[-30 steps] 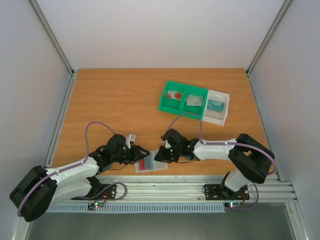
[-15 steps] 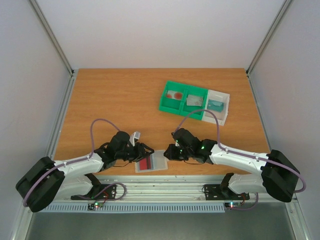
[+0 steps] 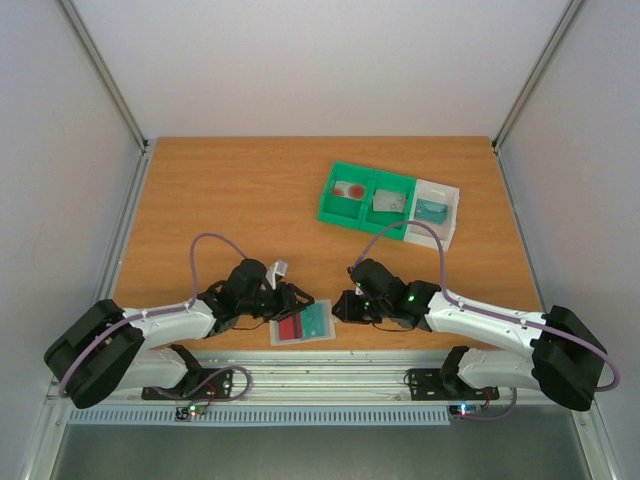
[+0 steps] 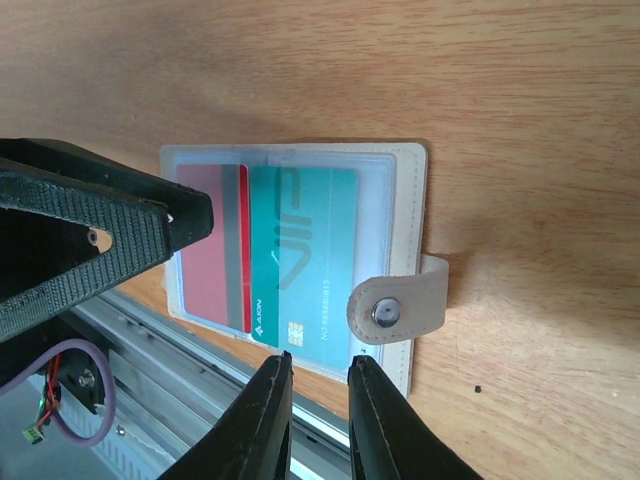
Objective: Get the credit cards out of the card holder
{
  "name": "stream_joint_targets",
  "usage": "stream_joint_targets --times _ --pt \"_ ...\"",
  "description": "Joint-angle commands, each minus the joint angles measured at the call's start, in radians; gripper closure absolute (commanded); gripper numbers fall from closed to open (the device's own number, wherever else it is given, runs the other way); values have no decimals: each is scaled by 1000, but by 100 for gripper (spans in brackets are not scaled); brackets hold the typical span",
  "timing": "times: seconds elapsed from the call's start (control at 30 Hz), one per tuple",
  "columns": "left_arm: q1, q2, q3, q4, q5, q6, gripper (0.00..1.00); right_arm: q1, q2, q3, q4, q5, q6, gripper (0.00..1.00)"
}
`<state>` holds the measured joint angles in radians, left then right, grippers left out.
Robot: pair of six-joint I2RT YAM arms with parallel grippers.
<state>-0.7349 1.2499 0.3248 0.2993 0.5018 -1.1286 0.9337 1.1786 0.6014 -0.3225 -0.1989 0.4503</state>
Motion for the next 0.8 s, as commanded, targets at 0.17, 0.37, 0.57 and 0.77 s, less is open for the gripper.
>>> stream_joint_targets --times 0.17,0.37,0.57,0.77 --pt "-3 -21 -5 -66 -76 63 62 10 63 53 39 -40 -58 84" --pt "-3 -77 -40 -98 -128 71 62 9 125 60 95 -72 -47 84" --pt "-4 -97 -52 -123 -123 79 62 10 211 79 135 -104 -54 84" --pt "-4 -104 -67 -115 -123 66 65 13 276 102 128 -96 -76 84"
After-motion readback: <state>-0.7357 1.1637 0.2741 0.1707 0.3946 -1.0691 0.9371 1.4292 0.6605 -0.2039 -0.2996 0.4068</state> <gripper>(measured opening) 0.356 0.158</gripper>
